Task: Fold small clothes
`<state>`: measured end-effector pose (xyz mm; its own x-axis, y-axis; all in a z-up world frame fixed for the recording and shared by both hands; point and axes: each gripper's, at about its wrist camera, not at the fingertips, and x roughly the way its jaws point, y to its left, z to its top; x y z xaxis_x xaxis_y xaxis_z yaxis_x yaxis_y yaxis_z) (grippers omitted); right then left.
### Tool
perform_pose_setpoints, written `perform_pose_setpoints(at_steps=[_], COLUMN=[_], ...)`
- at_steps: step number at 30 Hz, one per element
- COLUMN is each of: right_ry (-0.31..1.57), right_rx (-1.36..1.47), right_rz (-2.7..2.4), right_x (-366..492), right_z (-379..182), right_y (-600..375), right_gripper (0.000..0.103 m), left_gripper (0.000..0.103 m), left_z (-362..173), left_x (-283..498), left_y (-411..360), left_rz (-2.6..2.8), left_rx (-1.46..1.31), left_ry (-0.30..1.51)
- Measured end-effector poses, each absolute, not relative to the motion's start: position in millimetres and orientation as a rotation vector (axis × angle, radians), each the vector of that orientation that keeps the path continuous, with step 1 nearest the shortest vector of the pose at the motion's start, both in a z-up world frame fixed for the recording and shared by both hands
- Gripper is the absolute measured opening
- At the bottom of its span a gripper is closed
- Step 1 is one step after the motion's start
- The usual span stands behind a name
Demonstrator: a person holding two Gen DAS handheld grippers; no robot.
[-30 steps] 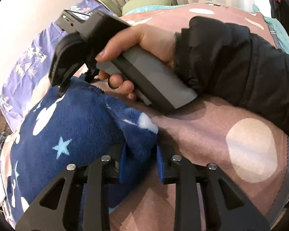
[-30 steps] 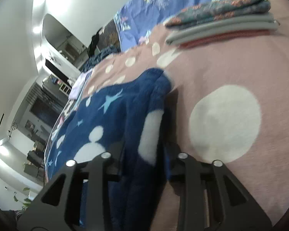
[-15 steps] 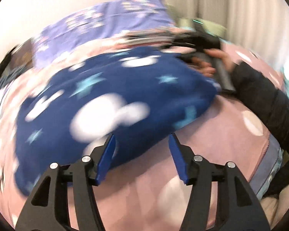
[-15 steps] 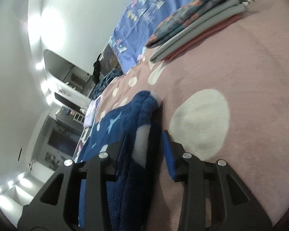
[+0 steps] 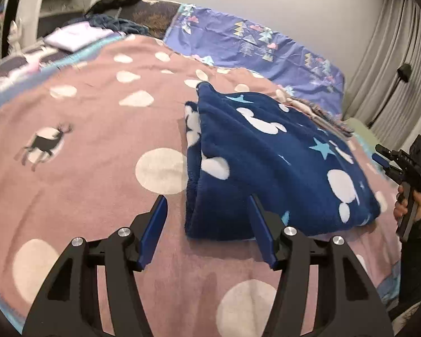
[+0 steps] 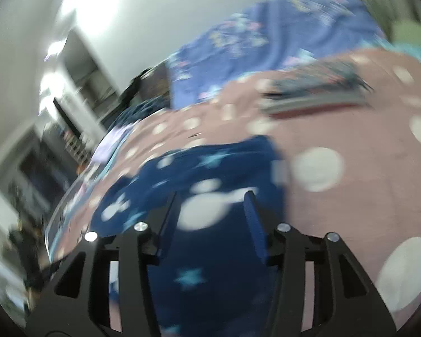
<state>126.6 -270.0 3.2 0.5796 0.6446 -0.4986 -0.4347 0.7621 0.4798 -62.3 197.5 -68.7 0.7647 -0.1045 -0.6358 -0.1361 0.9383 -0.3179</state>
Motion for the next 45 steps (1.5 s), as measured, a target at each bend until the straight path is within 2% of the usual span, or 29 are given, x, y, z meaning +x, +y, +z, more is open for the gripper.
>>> perform_pose_setpoints(at_steps=[3,7,8,9,10,11,13,17,20,27,29,31,41,43,44,45], right_ry=[0.704,0.738,0.747,0.761,0.774,0.781,0.797,0.798,0.789,0.618,0.571,0.546,0.3,0.271,0.281,0.315], right_rx=[0.176,0.044,0.03,0.021,0.018,0.017,0.007,-0.033,-0.135,-0.455,-0.55,-0.639,-0.994,-1.006,-1.001,-0.983], right_rz=[0.77,0.894,0.909,0.922,0.933,0.936,0.929,0.907,0.899,0.931,0.927,0.917,0.865,0.832,0.83,0.835], right_x=[96.6,64.4,55.2,48.2,41.6,39.9,33.2,24.1,13.2,-38.1,-52.0,-61.5,-94.2,-92.2,-89.6,-85.2], right_z=[14.7,3.3,-1.4,-6.1,-9.8,-11.8,-15.0,-19.4,-23.5,-31.4,-38.9,-49.3,-89.6,-94.0,-95.3,-97.0], right_y=[-211.4,-143.0,-133.1,-120.9,-111.6,-106.6,-97.2,-87.8,-71.7,-7.0,8.7,24.4,83.8,96.7,102.0,108.3], right_gripper=[0.063,0.063,0.063,0.063,0.063,0.063,0.063,0.064,0.064,0.064,0.064,0.064,0.069,0.064,0.05,0.043], left_gripper=[0.059,0.059,0.053,0.042,0.021,0.015,0.008,0.004,0.004,0.007,0.022,0.031,0.039,0.039,0.039,0.04], left_z=[-79.5,-93.9,-97.2,-99.1,-98.0,-94.9,-83.4,-100.4,-119.2,-96.9,-91.8,-88.9,-97.7,-95.9,-94.0,-90.1], left_x=[-54.2,-36.0,-39.5,-37.1,-36.1,-37.4,-50.1,-69.0,-71.4,-76.4,-81.3,-86.2,-94.6,-94.0,-92.5,-88.7], left_y=[203.1,207.5,210.0,213.7,214.3,214.4,212.3,215.6,219.3,221.9,234.4,245.2,267.9,269.7,270.2,271.6], left_rz=[-0.07,-0.16,-0.173,-0.214,-0.24,-0.25,-0.278,-0.25,-0.245,-0.219,-0.166,-0.116,-0.03,-0.032,-0.033,-0.038], left_rx=[-0.401,-0.443,-0.457,-0.485,-0.494,-0.484,-0.434,-0.408,-0.447,-0.405,-0.429,-0.434,-0.449,-0.449,-0.447,-0.44], left_ry=[0.709,0.741,0.745,0.744,0.738,0.724,0.669,0.72,0.747,0.692,0.658,0.639,0.668,0.664,0.662,0.66])
